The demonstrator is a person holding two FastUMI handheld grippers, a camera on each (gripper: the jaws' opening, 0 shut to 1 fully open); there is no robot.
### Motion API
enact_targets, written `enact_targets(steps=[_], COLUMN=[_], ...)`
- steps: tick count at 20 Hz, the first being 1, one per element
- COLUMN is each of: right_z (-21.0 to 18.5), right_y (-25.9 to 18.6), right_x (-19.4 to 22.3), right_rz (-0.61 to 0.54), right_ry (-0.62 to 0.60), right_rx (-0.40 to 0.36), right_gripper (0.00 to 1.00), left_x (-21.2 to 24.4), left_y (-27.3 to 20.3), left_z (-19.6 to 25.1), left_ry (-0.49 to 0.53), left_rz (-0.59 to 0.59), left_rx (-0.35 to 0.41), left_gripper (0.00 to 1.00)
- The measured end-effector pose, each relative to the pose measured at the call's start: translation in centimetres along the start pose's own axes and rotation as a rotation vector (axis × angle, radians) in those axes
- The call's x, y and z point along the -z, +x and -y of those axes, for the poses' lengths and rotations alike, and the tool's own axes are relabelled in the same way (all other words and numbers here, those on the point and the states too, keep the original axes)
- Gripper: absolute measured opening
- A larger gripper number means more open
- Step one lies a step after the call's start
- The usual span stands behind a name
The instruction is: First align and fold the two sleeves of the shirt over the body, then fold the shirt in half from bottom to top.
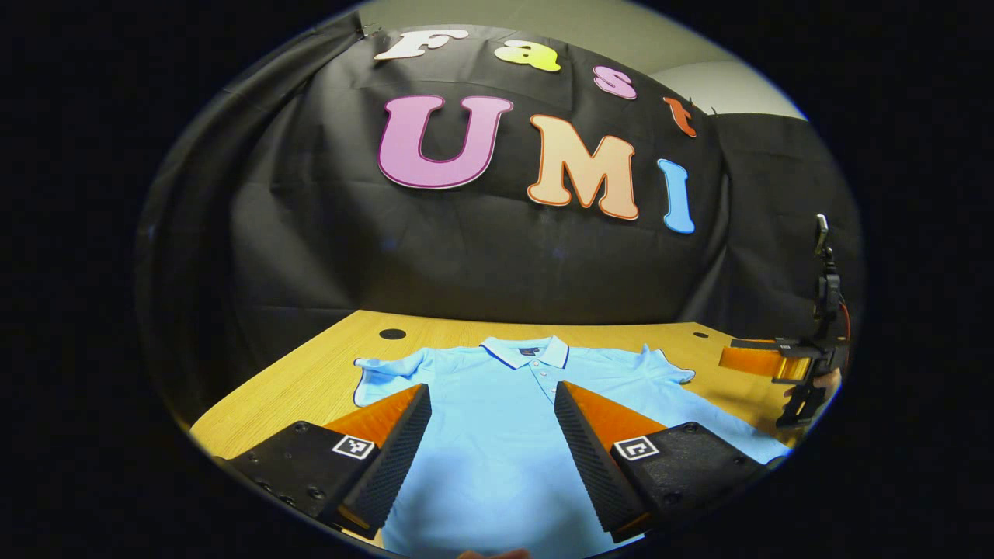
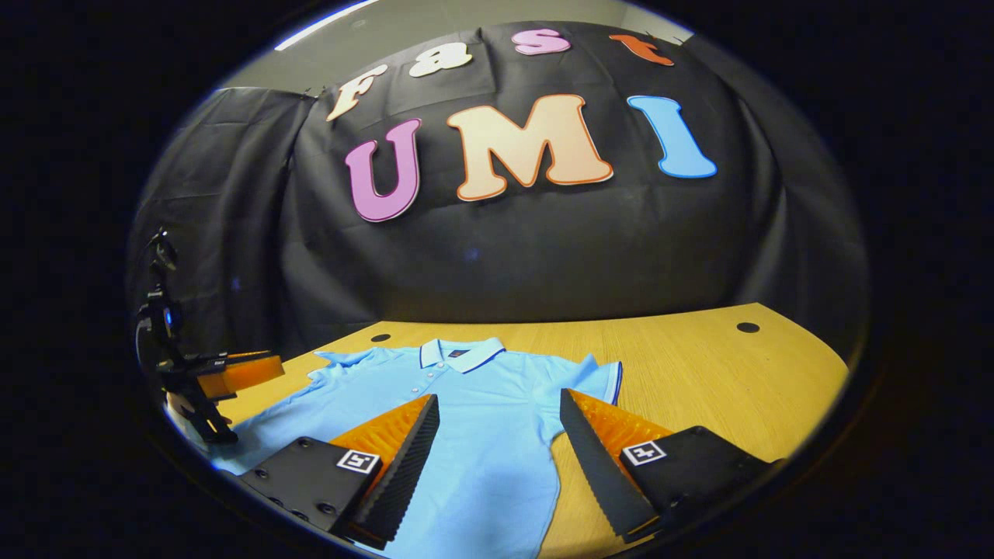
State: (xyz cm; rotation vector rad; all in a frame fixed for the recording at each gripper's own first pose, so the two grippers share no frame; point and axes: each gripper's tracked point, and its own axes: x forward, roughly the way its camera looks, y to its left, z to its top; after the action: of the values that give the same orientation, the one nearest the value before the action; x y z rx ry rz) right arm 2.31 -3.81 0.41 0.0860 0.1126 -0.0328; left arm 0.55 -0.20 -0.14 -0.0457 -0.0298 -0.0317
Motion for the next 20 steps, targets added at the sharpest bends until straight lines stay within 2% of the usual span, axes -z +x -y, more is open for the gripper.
enact_targets(steps=[3,5,11,14,19,20], right_z=[2.8,3.9,7.8,9.6,11.4,11.5], right_y=[2.2,4.2,10.7,13.1,14.3,14.3], right_x=[-1.5,-1.8,-0.2,2.1,5.6,5.9], right_rz=[-0.039,-0.081,-0.218,-0.282,-0.356,-0.362], right_ry=[-0.051,-0.033,-0.056,-0.051,-0.057,-0.062], right_rx=[0.060,0.060,0.130,0.166,0.195,0.195], right_gripper=[0.98,0.97,0.97,0.97,0.97,0.94], left_x=[0.4,0.2,0.1,0.1,0.1,0.1], left_y=[0.0,-0.1,-0.1,-0.1,0.0,0.0], left_z=[0.0,0.0,0.2,0.1,0.0,-0.1], left_ry=[0.001,0.002,0.000,-0.001,0.000,-0.001], left_rz=[-0.011,-0.006,-0.003,-0.003,-0.004,-0.004], left_rx=[0.000,-0.001,0.011,0.015,0.015,0.014], left_gripper=[0.96,0.95,0.95,0.96,0.95,0.95])
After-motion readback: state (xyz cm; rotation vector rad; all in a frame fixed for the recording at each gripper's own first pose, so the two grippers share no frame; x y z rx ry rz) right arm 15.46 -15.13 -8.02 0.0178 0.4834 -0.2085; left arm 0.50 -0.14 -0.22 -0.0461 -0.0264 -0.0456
